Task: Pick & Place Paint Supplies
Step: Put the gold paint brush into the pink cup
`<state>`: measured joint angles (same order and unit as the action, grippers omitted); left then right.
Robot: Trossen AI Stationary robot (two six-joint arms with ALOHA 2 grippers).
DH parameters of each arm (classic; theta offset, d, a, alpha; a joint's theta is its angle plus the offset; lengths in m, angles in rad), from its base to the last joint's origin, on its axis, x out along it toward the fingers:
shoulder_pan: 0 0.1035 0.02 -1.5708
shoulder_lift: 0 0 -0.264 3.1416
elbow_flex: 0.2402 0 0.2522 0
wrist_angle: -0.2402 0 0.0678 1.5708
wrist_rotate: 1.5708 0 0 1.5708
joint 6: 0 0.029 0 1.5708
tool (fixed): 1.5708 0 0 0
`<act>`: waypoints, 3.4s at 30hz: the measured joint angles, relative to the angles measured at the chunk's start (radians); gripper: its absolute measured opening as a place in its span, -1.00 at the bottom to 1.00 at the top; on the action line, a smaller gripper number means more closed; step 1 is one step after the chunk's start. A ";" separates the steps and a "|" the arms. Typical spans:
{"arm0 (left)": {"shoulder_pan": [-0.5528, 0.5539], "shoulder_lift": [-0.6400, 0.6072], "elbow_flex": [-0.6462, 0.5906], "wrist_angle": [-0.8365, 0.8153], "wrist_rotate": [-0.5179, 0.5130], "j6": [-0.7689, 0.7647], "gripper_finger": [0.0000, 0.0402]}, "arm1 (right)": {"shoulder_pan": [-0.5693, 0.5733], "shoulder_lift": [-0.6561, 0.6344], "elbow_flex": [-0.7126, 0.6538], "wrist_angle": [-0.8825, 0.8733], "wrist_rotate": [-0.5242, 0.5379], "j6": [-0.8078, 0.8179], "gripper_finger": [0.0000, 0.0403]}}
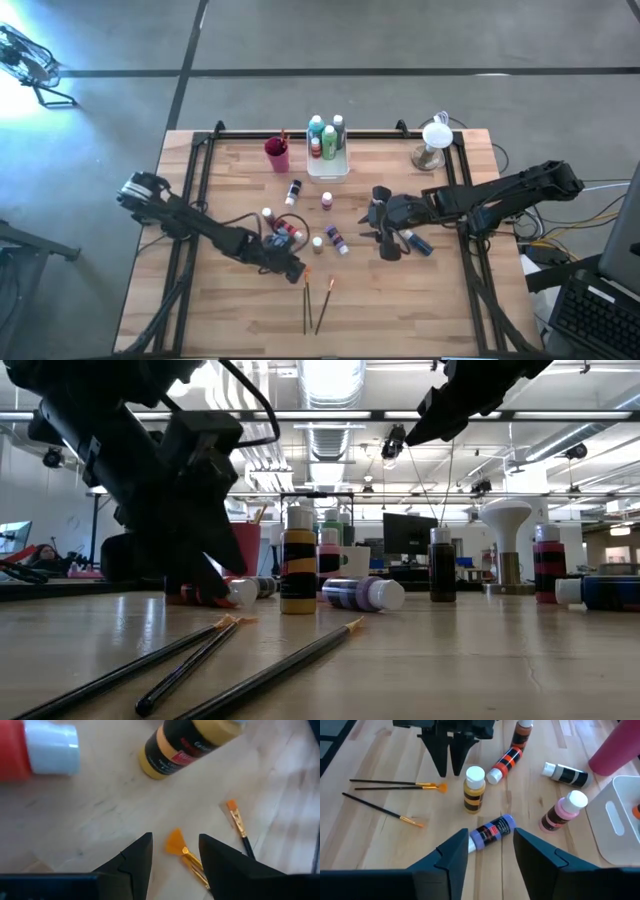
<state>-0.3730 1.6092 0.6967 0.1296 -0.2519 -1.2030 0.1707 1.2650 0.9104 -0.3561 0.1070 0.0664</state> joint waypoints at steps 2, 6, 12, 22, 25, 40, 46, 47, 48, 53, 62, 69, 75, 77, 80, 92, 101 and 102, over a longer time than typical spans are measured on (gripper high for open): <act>-0.001 0.019 0.013 -0.003 0.000 -0.004 -0.18 | 0.000 0.000 0.000 0.000 0.000 -0.010 -0.19; -0.002 0.041 0.035 -0.002 0.000 -0.008 -0.18 | 0.000 0.000 0.000 0.000 0.000 -0.018 -0.14; -0.011 0.049 0.051 -0.010 0.000 -0.033 -0.18 | 0.000 0.000 0.000 0.000 0.000 -0.019 -0.10; -0.057 0.052 0.063 -0.036 -0.093 -0.088 -0.18 | 0.000 0.000 -0.001 0.001 0.000 -0.044 -0.15; -0.063 0.065 0.076 -0.069 -0.110 -0.110 -0.18 | 0.000 0.000 -0.001 0.001 0.000 -0.044 -0.17; -0.070 0.191 0.241 -0.232 -0.095 -0.082 -0.18 | 0.000 0.000 -0.001 0.001 0.008 -0.040 -0.05; -0.070 0.194 0.246 -0.238 -0.117 -0.083 -0.18 | 0.000 0.000 -0.001 0.002 0.008 -0.041 -0.13; -0.069 0.192 0.246 -0.240 -0.117 -0.082 -0.18 | 0.000 0.000 -0.001 0.002 0.008 -0.041 -0.14; -0.069 0.191 0.246 -0.241 -0.118 -0.081 -0.18 | 0.000 0.000 -0.001 0.002 0.008 -0.041 -0.15; -0.069 0.187 0.245 -0.243 -0.117 -0.078 -0.18 | 0.000 0.000 -0.002 0.002 0.009 -0.041 -0.15; -0.067 0.207 0.245 -0.249 -0.178 -0.085 -0.19 | 0.000 0.000 -0.002 0.002 0.009 -0.041 -0.06; -0.067 0.221 0.246 -0.296 -0.240 -0.128 -0.28 | 0.000 0.000 -0.002 0.003 0.009 -0.044 -0.10; -0.067 0.228 0.245 -0.303 -0.255 -0.128 -0.41 | 0.000 0.000 -0.002 0.003 0.009 -0.044 -0.18; -0.067 0.228 0.245 -0.306 -0.255 -0.125 -0.49 | 0.000 0.000 -0.002 0.002 0.009 -0.044 -0.20; -0.067 0.229 0.244 -0.309 -0.255 -0.123 -0.63 | 0.000 0.000 -0.002 0.002 0.009 -0.046 -0.23; -0.069 0.210 0.244 -0.307 -0.225 -0.078 -0.98 | 0.000 0.000 -0.002 0.001 0.009 -0.052 -0.33; -0.078 0.151 0.285 -0.308 -0.226 0.028 -0.99 | 0.000 0.000 -0.002 0.000 0.009 -0.051 -0.22; -0.080 0.143 0.287 -0.307 -0.229 0.039 -0.99 | 0.000 0.000 -0.002 0.000 0.009 -0.050 -0.21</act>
<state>-0.4527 1.7518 0.9833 -0.1772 -0.4813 -1.1638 0.1703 1.2652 0.9085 -0.3560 0.1159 0.0160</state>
